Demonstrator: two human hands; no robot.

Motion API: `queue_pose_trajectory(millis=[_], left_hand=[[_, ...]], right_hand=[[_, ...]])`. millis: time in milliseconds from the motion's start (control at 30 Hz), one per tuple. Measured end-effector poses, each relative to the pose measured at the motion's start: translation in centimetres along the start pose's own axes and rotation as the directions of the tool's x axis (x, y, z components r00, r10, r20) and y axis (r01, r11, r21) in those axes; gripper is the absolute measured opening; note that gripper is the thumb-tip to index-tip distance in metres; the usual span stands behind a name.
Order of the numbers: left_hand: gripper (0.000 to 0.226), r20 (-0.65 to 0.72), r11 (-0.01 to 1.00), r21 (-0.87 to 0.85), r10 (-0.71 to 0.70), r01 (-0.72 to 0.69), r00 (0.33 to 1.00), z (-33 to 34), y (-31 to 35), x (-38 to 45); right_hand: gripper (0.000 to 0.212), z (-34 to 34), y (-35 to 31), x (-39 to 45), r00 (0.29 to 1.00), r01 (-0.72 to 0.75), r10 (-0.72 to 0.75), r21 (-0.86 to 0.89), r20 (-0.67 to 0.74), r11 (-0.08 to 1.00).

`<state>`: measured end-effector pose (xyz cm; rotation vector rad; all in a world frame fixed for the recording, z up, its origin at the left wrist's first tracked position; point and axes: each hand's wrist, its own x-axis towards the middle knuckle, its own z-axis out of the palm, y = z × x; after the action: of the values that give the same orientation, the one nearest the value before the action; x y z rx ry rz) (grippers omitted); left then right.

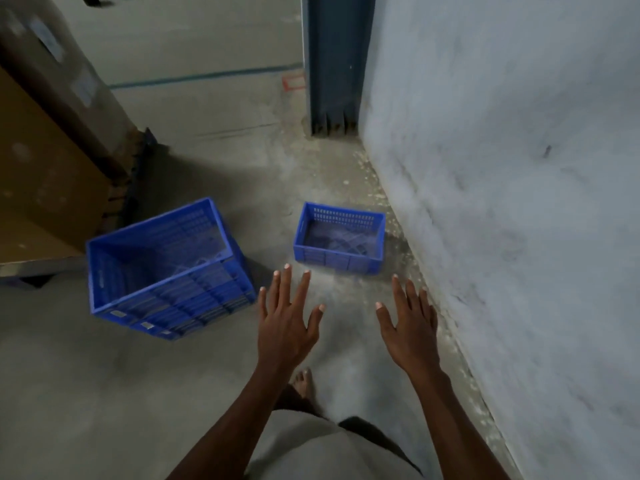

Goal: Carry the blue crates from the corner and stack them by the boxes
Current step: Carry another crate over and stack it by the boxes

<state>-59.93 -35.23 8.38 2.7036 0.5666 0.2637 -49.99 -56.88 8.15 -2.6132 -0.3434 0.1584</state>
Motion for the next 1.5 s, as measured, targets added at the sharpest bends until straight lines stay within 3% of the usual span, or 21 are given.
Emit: queue_pose_trajectory(millis=[233,600,767,967,1133,1300,1400,1500], left_hand=[[0.07,0.131,0.994,0.066,0.081,-0.091,0.988,2.7,-2.1,19.3],[0.073,0.352,0.988,0.152,-0.02,-0.036,0.936,16.3,-5.0,45.8],[0.067,0.431,0.982,0.189,-0.067,-0.017,0.9,25.3,-8.8,54.4],[0.072,0.542,0.977,0.198,-0.039,-0.082,0.84,42.5,-17.4,61.5],[0.076,0.527,0.973,0.208,-0.196,0.098,0.827,57.0,-26.2,65.1],[0.064,0.463,0.899,0.249,-0.436,0.359,0.772,66.8,-32.6,67.3],[0.055,0.473,0.823,0.086,-0.529,0.561,0.704,70.5,-35.0,67.7],[0.054,0.475,0.624,-0.162,-0.63,0.764,0.615,72.5,-36.7,68.2]], right_hand=[[0.07,1.5,-2.5,16.7,0.999,-0.041,0.041,0.003,0.033,0.999],[0.071,10.8,3.3,46.2,0.936,-0.136,0.142,-0.041,0.324,0.99],[0.069,18.4,8.3,55.9,0.854,-0.27,0.254,-0.03,0.454,0.962],[0.065,33.0,17.8,65.0,0.721,-0.509,0.434,-0.01,0.54,0.86],[0.068,46.2,27.2,70.1,0.654,-0.627,0.545,-0.027,0.525,0.778],[0.078,55.6,34.5,72.5,0.628,-0.734,0.672,0.01,0.394,0.679],[0.073,58.4,36.4,72.8,0.647,-0.758,0.718,0.117,0.256,0.641],[0.061,59.2,37.7,73.4,0.612,-0.787,0.765,0.254,0.202,0.563]])
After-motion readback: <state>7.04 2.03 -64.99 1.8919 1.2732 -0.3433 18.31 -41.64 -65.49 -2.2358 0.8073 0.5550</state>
